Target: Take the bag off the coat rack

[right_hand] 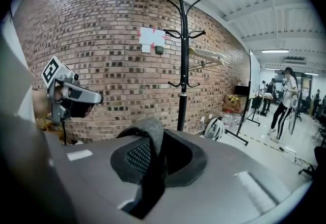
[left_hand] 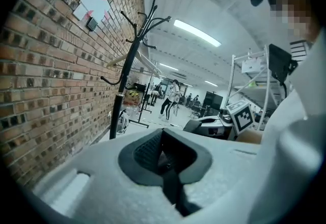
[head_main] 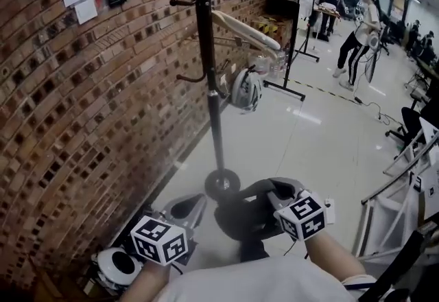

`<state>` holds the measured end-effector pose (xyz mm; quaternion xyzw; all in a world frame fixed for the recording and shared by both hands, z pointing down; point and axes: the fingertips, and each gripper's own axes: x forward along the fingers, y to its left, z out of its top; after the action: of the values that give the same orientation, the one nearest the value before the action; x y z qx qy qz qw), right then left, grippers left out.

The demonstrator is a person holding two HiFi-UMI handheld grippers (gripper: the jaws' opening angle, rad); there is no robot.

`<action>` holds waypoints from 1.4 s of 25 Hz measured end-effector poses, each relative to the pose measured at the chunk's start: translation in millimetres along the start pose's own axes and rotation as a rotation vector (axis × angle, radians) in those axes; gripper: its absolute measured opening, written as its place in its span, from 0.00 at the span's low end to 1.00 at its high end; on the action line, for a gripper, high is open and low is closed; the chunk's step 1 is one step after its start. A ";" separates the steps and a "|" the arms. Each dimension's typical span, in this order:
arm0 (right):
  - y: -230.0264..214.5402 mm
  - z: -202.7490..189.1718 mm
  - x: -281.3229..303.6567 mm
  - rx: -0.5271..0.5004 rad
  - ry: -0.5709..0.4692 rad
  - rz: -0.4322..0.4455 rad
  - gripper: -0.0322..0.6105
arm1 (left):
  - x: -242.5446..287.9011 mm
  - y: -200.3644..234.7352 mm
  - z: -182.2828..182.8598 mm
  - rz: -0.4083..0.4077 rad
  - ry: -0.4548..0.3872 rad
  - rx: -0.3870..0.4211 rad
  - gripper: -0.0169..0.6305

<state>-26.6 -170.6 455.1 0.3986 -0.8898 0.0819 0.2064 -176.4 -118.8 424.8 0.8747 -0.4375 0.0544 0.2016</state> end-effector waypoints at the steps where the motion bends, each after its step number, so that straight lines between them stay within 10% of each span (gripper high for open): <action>1: 8.9 -5.3 -13.7 0.006 0.007 0.002 0.09 | -8.7 -9.5 -4.0 -0.005 0.002 0.009 0.03; 17: 73.9 -30.0 -94.4 0.010 -0.011 -0.016 0.09 | -42.8 -69.9 -36.3 -0.121 0.020 0.036 0.03; 35: 51.1 -7.9 -75.0 0.004 -0.019 -0.035 0.09 | -31.2 -56.8 -27.6 -0.127 0.017 0.038 0.03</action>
<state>-17.5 -83.3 430.7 0.4152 -0.8845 0.0762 0.1987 -148.6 -54.1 424.2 0.9038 -0.3781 0.0572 0.1919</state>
